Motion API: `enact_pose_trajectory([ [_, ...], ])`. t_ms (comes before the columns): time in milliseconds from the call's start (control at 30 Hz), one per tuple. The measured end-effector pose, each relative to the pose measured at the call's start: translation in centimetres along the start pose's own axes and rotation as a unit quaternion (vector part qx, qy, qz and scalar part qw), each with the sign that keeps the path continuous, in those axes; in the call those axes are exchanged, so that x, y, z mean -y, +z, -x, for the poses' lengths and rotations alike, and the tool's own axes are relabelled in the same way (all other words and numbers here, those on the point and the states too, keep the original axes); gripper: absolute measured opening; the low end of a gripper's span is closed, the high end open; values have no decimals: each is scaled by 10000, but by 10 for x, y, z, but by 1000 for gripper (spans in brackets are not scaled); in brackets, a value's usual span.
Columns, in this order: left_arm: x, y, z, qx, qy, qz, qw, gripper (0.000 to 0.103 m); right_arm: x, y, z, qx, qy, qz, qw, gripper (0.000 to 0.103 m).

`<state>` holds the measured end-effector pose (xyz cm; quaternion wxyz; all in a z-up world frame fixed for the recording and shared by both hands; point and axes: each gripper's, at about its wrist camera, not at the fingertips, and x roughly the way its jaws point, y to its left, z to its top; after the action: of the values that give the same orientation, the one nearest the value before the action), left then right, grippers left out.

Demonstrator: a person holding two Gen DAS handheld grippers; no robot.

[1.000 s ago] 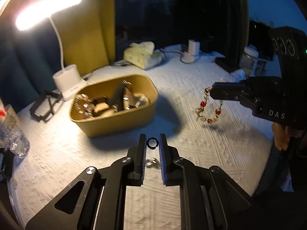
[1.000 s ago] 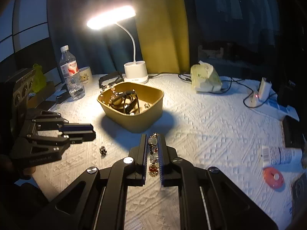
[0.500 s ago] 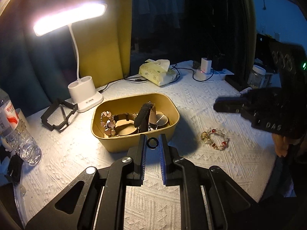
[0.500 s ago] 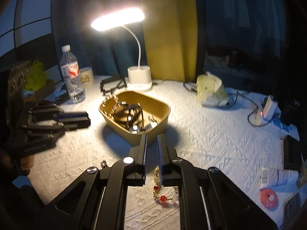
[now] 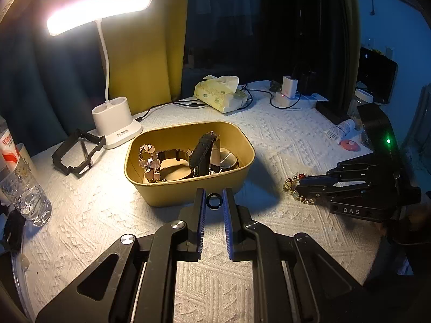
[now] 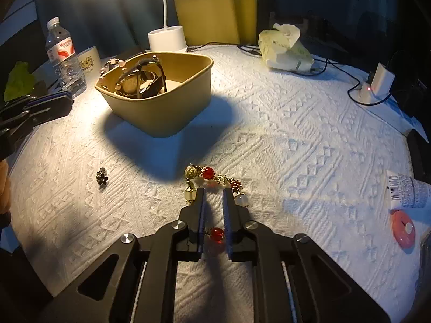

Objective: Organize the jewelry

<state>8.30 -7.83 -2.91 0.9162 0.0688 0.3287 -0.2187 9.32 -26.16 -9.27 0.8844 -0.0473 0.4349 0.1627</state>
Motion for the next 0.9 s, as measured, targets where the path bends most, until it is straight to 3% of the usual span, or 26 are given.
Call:
enact_pose_trajectory([
  [133, -5, -1, -1, -17, 14, 69, 10000, 14, 2, 4, 2, 56, 149, -133, 9998, 20],
  [267, -10, -2, -1, 3, 21, 129, 9999, 14, 1, 9, 3, 86, 362, -250, 9990, 41],
  [400, -11, -2, -2, -6, 7, 143, 9999, 14, -11, 11, 4, 201, 299, -114, 9993, 42],
  [567, -17, -5, -3, -30, 13, 212, 9998, 14, -2, 13, 9, 279, -317, -220, 9989, 42],
  [700, -22, -7, -5, -44, -22, 275, 9996, 14, 12, 6, 0, -28, -251, -493, 9985, 42],
  [767, -22, -8, -5, -42, -50, 275, 9996, 14, 10, 1, 1, 18, -124, -512, 9986, 42],
  [900, -23, -9, -7, -52, -115, 259, 9996, 14, 2, -4, 2, 135, -329, -473, 9982, 42],
])
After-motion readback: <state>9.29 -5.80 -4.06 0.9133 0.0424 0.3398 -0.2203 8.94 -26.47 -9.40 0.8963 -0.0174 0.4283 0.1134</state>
